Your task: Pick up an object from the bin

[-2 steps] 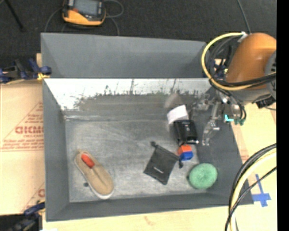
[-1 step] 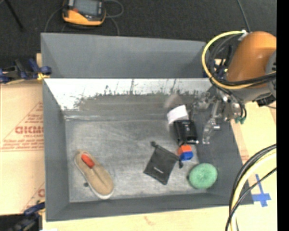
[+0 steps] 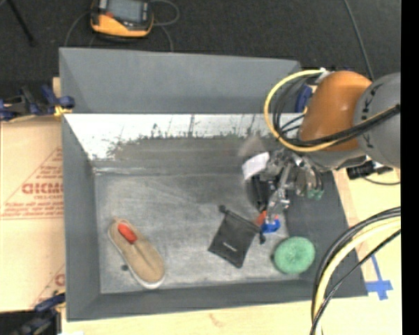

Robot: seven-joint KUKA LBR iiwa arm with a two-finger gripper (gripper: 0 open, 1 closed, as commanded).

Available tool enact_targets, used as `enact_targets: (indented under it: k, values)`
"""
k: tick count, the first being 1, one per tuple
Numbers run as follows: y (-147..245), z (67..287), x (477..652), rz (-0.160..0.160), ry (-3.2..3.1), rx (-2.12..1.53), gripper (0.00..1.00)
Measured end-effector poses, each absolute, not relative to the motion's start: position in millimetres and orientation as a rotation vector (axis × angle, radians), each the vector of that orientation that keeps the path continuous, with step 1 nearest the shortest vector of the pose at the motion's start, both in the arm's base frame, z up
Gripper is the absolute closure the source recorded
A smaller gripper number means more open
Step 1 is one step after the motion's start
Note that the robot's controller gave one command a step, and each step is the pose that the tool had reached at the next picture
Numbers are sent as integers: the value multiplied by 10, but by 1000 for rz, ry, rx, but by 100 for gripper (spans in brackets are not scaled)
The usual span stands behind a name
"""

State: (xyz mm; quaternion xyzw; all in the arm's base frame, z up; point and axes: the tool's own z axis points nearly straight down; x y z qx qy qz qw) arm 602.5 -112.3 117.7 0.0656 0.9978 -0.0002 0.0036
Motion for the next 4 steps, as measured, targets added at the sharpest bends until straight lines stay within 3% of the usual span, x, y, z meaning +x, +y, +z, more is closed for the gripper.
enact_targets:
  k: [1, 2, 3, 4]
  values:
    - [-888, 1046, 5931, -1, 3139, 4, 0]
    - [-703, 1073, 5818, 0, 3132, 199, 0]
    - [-598, 752, 5747, -2, 3129, 212, 0]
    - [-565, 685, 5781, 4, 3131, 340, 100]
